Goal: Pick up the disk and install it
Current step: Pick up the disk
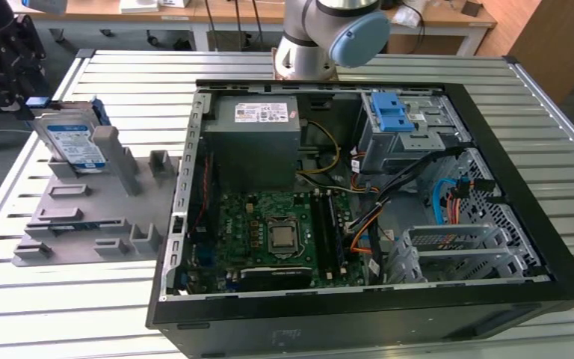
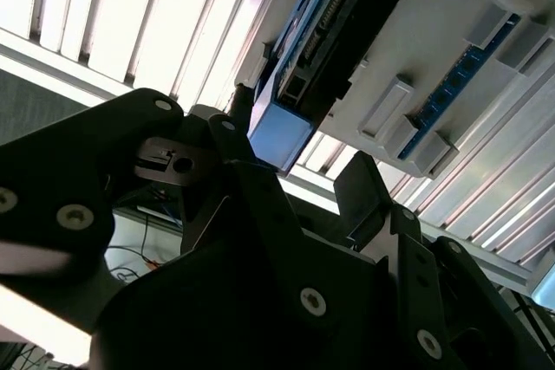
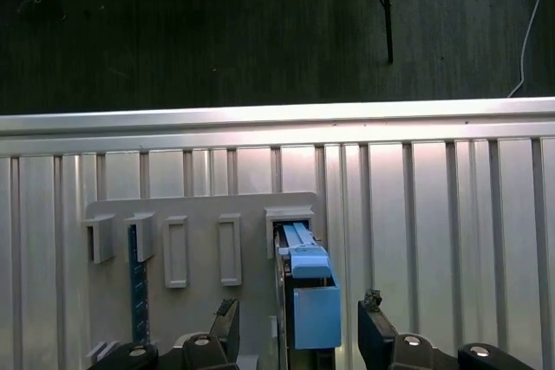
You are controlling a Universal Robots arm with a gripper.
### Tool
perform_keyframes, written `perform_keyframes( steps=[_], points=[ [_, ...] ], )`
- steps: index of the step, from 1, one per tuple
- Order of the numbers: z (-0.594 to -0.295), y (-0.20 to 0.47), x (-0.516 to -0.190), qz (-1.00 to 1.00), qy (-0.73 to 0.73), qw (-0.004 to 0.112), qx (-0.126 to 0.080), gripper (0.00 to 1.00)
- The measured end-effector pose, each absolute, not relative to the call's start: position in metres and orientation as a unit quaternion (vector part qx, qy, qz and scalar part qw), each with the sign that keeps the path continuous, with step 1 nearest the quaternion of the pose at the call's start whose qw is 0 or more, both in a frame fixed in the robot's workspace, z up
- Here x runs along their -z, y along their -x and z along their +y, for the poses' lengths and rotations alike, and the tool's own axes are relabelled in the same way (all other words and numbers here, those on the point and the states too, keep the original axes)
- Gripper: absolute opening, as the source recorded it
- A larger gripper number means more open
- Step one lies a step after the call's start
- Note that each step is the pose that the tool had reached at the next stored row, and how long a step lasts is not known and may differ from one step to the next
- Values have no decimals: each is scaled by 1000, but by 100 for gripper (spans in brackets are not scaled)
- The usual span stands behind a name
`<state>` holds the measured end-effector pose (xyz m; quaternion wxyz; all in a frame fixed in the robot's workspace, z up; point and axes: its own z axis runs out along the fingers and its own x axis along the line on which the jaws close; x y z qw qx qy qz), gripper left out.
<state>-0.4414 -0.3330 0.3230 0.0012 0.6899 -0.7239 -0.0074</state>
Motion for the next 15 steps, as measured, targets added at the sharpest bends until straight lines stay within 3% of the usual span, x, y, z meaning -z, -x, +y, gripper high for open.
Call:
perform_keyframes(
  steps=[15],
  points=[
    [-330, 442, -312, -724, -690, 1, 7, 65]
  ],
)
